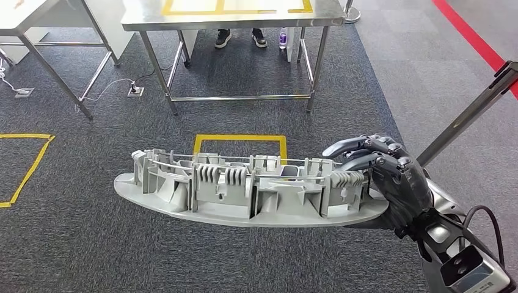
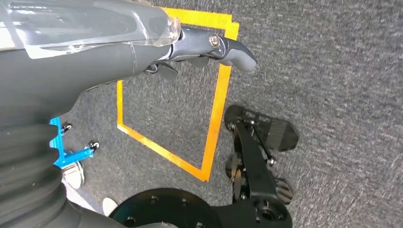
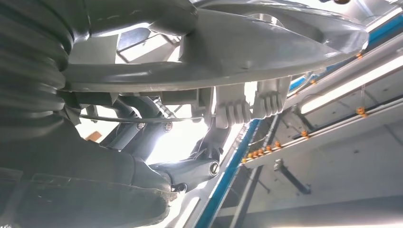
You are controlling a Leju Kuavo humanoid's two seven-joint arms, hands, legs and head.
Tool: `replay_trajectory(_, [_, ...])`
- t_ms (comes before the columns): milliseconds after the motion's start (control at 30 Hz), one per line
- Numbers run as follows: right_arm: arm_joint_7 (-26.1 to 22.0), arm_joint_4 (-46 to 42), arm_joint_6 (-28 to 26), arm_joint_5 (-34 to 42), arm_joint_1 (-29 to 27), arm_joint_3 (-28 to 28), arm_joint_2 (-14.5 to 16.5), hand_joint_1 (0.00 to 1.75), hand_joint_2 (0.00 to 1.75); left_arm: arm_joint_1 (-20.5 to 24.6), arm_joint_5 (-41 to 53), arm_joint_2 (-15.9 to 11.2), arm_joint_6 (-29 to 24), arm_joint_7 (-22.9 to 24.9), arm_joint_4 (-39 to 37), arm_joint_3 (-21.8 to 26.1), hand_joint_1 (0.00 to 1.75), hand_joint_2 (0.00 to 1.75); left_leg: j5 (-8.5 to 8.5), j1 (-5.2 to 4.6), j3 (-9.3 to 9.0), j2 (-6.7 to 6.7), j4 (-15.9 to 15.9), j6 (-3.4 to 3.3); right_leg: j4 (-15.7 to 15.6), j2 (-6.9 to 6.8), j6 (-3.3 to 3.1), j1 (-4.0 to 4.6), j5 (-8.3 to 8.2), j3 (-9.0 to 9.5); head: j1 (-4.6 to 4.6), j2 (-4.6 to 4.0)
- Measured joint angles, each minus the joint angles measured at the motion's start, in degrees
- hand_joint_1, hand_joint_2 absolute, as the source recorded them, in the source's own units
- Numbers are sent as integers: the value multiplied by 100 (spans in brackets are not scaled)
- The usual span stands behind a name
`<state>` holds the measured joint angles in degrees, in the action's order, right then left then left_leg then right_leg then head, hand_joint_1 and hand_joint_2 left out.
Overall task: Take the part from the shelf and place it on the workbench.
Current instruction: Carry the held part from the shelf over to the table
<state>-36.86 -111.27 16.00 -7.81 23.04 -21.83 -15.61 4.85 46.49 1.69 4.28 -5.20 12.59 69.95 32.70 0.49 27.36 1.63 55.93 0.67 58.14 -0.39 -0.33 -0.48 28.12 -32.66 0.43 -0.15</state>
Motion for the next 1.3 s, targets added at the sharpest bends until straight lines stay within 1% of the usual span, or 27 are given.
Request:
replay_trajectory(67, [7, -15, -11, -19, 17, -3, 10, 175, 175, 11, 4, -1, 2, -4, 4, -1, 0, 175, 113, 10, 201, -72, 412, 54, -45, 16, -65, -26, 74, 136, -30, 0])
replay_trajectory(167, [13, -18, -29, -28, 15, -15, 46, 175, 175, -19, 4, -1, 4, -7, 4, 1, 0, 175, 304, 9, 1147, -134, 1661, 86, -52, 49, -109, -23, 269, 337, -67, -1])
replay_trajectory(200, [15, -17, -31, -32, 6, -16, 53, 175, 175, -38, 4, 2, 4, -7, 3, 1, 0, 175, 197, 8, 1407, -137, 1849, 83, -53, 68, -109, -21, 350, 430, -67, -1])
replay_trajectory(233, [18, -17, -31, -36, 0, -16, 56, 175, 175, -56, 4, 4, 4, -7, 3, 1, 0, 175, -51, 7, 1552, -139, 1788, 74, -54, 87, -107, -18, 440, 542, -69, -1])
replay_trajectory(267, [20, -17, -31, -39, -3, -17, 57, 175, 175, -71, 4, 5, 4, -7, 2, 1, 0, 175, -423, 5, 1580, -145, 1488, 56, -57, 104, -101, -16, 539, 671, -69, -1])
replay_trajectory(333, [18, -15, -32, -39, -6, -19, 61, 175, 175, -87, 4, -2, 7, -6, 2, 1, 0, 175, -1027, -17, 1457, -174, 827, -11, -90, 136, -69, -16, 737, 895, -60, -1])
replay_trajectory(367, [19, -14, -33, -38, -9, -19, 62, 175, 175, -92, 4, -6, 6, -5, 2, 1, 0, 175, -1114, -36, 1357, -185, 610, -54, -125, 152, -35, -21, 809, 975, -55, -1])
replay_trajectory(433, [22, -16, -36, -39, -10, -17, 69, 175, 175, -90, 4, -19, 3, -2, 3, 1, 0, 175, -906, -73, 1178, -181, 457, -133, -192, 175, 51, -30, 842, 1093, -62, -1])
replay_trajectory(500, [32, -30, -38, -51, -10, -12, 73, 175, 175, -79, 5, -30, -2, 0, 5, 1, 0, 175, -722, -57, 976, -179, 270, -194, 108, 168, 130, -36, 616, 1000, -78, -1])
replay_trajectory(567, [37, -39, -42, -61, -10, -10, 72, 175, 175, -77, 8, -31, 1, 0, 7, 1, 0, 175, -611, -11, 724, -186, 113, -233, 909, 135, 187, -36, 301, 497, -66, -1])
replay_trajectory(600, [35, -39, -45, -61, -16, -11, 72, 175, 175, -81, 11, -29, 2, 0, 7, 1, 0, 175, -542, 6, 585, -190, 46, -243, 1309, 118, 204, -41, 296, 179, -57, -1])
replay_trajectory(633, [34, -38, -47, -61, -20, -11, 72, 175, 175, -85, 13, -26, 2, 0, 6, 1, 0, 175, -462, 18, 444, -196, -1, -249, 1579, 109, 221, -47, 444, -104, -54, -1])
replay_trajectory(667, [34, -38, -48, -62, -25, -11, 70, 175, 175, -89, 15, -21, 2, 0, 5, 1, 0, 175, -372, 30, 297, -209, -36, -243, 1705, 106, 241, -51, 714, -339, -54, -1])
replay_trajectory(733, [37, -37, -48, -66, -30, -11, 68, 175, 175, -93, 15, -6, 2, 0, 4, 1, 0, 175, -162, 66, -16, -245, -73, -216, 1569, 97, 282, -54, 1232, -660, -52, -1])
replay_trajectory(767, [39, -37, -48, -67, -30, -11, 66, 175, 175, -95, 15, 0, 2, 0, 4, 1, 0, 175, -42, 88, -180, -262, -78, -194, 1343, 86, 303, -55, 1279, -761, -51, -1])
replay_trajectory(800, [40, -37, -48, -67, -32, -12, 64, 175, 175, -98, 15, 7, 2, 0, 3, 1, 0, 175, 86, 107, -327, -273, -82, -166, 1037, 60, 311, -58, 1055, -825, -50, -1])
replay_trajectory(867, [42, -13, -48, -65, -51, -14, 55, 175, 175, -112, 15, 9, 2, 0, 2, 3, 0, 175, 349, 109, -596, -282, -84, -95, 447, -59, 280, -60, -30, -890, -36, -1])
replay_trajectory(900, [43, 0, -48, -62, -63, -14, 52, 175, 175, -118, 16, 8, 1, 1, 3, 3, 0, 175, 463, 100, -708, -274, -119, -51, 300, -98, 236, -55, -464, -878, -48, -1])
replay_trajectory(933, [40, 5, -48, -60, -64, -10, 48, 175, 175, -117, 17, 7, -1, 2, 3, 4, 0, 175, 517, 90, -827, -261, -142, -6, 241, -111, 185, -48, -693, -843, -56, 0])
replay_trajectory(1000, [36, -4, -48, -56, -30, 1, 38, 175, 175, -84, 20, 8, -5, 2, 5, 3, 0, 175, 349, 92, -857, -227, 84, 67, 204, -47, 78, -49, -580, -638, -95, 1])
replay_trajectory(1033, [28, -9, -47, -53, -5, 4, 32, 175, 175, -62, 20, 10, -7, 1, 5, 3, 0, 175, 157, 93, -713, -214, 428, 89, 138, -28, 30, -57, -521, -508, -92, 2])
replay_trajectory(1100, [14, -7, -46, -39, 23, 0, 31, 175, 175, -36, 19, 13, -9, 0, 5, 3, 0, 175, -33, 94, -124, -202, 1263, 111, 21, -2, -49, -69, -405, -259, -102, 2])
replay_trajectory(1133, [5, -7, -46, -31, 33, -3, 33, 175, 175, -41, 19, 13, -10, 1, 4, 4, 0, 175, 77, 89, 203, -200, 1548, 117, -2, 13, -73, -67, -337, -163, -106, 2])
replay_trajectory(1167, [0, -7, -46, -26, 36, -5, 35, 175, 175, -54, 18, 12, -10, 1, 4, 5, 0, 175, 310, 90, 491, -200, 1695, 124, -13, 37, -86, -66, -266, -83, -115, 2])
replay_trajectory(1233, [-2, -3, -46, -26, 32, -7, 33, 175, 175, -79, 17, 13, -11, 2, 4, 7, 0, 175, 773, 94, 882, -198, 1635, 133, -15, 78, -79, -68, -114, 81, -118, 2])
replay_trajectory(1267, [-1, 2, -46, -28, 30, -9, 31, 175, 175, -85, 17, 15, -11, 2, 3, 9, 0, 175, 828, 97, 966, -196, 1451, 134, -15, 88, -65, -73, -36, 169, -119, 2])
replay_trajectory(1300, [0, 6, -46, -28, 30, -11, 29, 175, 175, -88, 17, 16, -12, 2, 3, 12, 0, 175, 696, 98, 983, -192, 1173, 130, -16, 90, -45, -78, 44, 261, -120, 2])
